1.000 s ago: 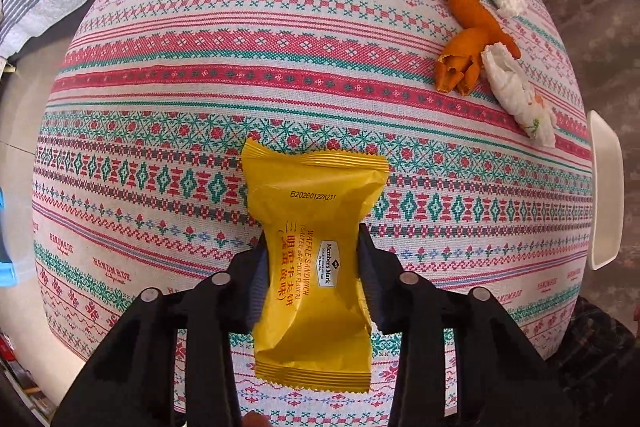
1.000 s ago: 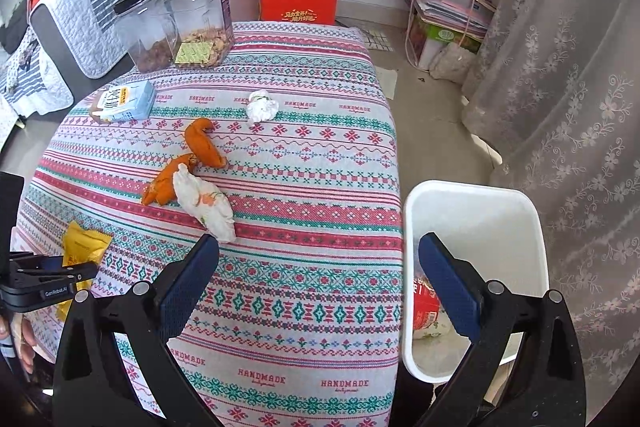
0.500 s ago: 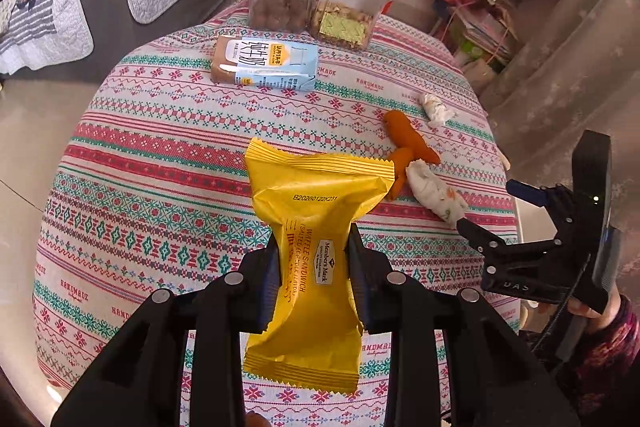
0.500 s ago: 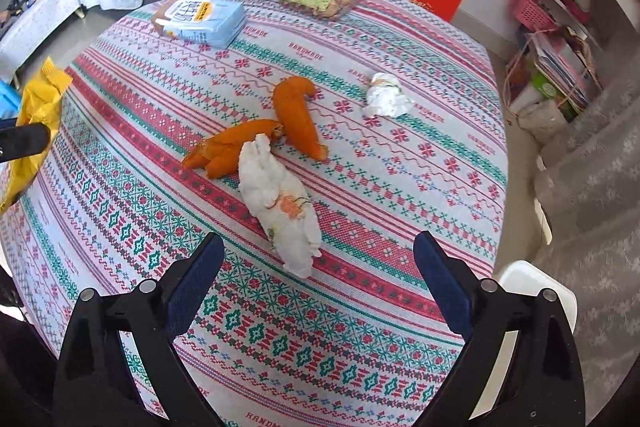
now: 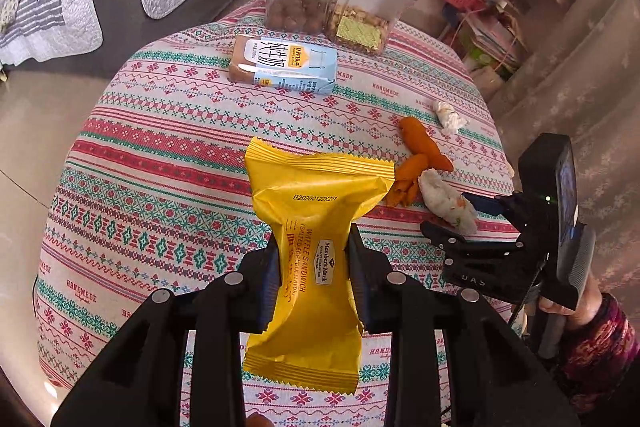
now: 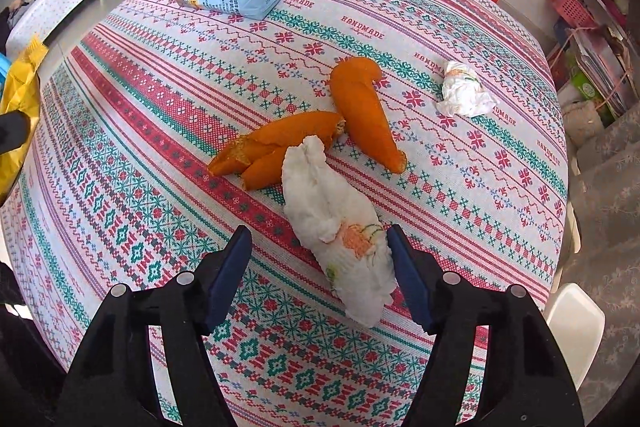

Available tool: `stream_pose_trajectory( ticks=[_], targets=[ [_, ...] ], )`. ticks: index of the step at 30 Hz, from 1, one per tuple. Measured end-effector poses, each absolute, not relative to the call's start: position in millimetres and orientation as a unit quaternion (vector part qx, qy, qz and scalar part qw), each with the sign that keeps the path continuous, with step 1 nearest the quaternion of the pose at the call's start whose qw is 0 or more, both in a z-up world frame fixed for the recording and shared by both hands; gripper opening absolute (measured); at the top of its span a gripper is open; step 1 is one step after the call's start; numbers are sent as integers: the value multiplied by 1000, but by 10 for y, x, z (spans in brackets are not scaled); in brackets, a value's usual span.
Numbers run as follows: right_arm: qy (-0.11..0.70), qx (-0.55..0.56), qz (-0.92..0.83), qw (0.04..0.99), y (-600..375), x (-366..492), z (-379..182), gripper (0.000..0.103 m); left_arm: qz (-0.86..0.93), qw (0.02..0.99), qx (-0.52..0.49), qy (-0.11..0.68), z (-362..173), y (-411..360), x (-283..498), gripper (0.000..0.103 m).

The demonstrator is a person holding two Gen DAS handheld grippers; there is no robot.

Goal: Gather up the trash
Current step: 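Grasp the crumpled white tissue with the right tool while the left tool holds the yellow packet, then drop the white tissue into the bin with the right tool while the left tool drops the yellow packet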

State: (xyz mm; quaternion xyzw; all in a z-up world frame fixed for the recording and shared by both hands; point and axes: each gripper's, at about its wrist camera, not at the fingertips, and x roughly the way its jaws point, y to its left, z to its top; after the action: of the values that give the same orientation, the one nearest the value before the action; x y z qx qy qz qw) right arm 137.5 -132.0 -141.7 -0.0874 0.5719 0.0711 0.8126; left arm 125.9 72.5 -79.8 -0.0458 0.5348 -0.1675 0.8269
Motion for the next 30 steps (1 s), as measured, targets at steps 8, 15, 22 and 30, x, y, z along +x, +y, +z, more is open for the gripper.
stream_pose_trajectory(
  ticks=[8, 15, 22, 30],
  targets=[
    [576, -50, 52, 814, -1436, 1434, -1386, 42, -158, 829, -49, 534, -808, 755, 1269, 31],
    [534, -29, 59, 843, -1411, 1354, -1036, 42, -138, 840, -66, 521, -728, 762, 1294, 31],
    [462, 7, 55, 885, -1521, 1181, -518, 42, -115, 859, -98, 489, -587, 740, 1286, 31],
    [379, 28, -4, 925, -1809, 957, -143, 42, -97, 883, -121, 444, -377, 634, 1225, 31]
  ],
)
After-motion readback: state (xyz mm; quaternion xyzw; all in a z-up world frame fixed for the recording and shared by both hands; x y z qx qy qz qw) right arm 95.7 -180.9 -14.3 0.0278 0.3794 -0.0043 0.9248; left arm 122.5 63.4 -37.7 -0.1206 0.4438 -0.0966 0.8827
